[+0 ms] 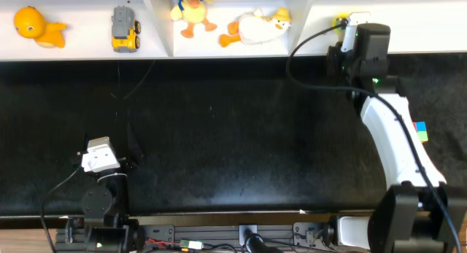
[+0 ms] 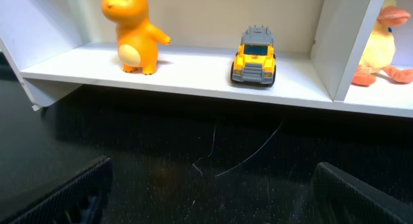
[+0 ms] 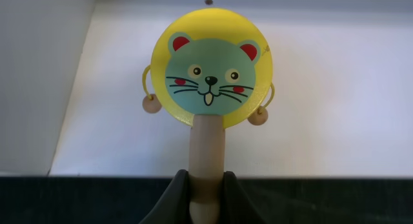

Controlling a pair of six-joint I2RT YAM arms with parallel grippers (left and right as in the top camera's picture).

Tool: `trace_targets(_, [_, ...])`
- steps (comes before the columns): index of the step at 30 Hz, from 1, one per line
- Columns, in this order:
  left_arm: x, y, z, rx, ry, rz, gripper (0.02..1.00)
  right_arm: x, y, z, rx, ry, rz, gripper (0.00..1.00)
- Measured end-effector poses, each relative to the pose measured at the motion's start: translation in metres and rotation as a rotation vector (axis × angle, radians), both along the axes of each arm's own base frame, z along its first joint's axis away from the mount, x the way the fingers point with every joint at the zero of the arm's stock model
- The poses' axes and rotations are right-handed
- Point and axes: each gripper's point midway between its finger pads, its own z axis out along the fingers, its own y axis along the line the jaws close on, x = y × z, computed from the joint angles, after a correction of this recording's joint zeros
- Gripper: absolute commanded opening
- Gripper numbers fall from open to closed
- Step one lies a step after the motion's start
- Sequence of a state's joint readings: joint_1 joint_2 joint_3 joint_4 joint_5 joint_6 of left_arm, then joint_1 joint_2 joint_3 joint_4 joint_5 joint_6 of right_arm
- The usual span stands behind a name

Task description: Store Toys

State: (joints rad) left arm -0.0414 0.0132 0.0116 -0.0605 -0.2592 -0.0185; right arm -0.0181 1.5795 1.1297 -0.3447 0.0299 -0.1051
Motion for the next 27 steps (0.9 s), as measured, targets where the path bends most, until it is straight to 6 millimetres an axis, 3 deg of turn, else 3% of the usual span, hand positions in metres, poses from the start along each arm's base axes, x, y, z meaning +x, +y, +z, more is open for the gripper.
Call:
trace_targets(11, [0.000,0.000,0.000,0.000,0.000,0.000,0.996,0.033,0.008,-0.020,-0.004,0.037,0.048,0.115])
trace_targets(21, [0.000,0.000,0.000,0.000,0.000,0.000,0.998,0.039,0.028,-0.039,-0.003,0.073,0.092,0.128])
trace_targets(27, [0.000,0.000,0.000,0.000,0.000,0.000,0.998,0.041,0.028,-0.038,-0.005,0.068,0.094,0.268])
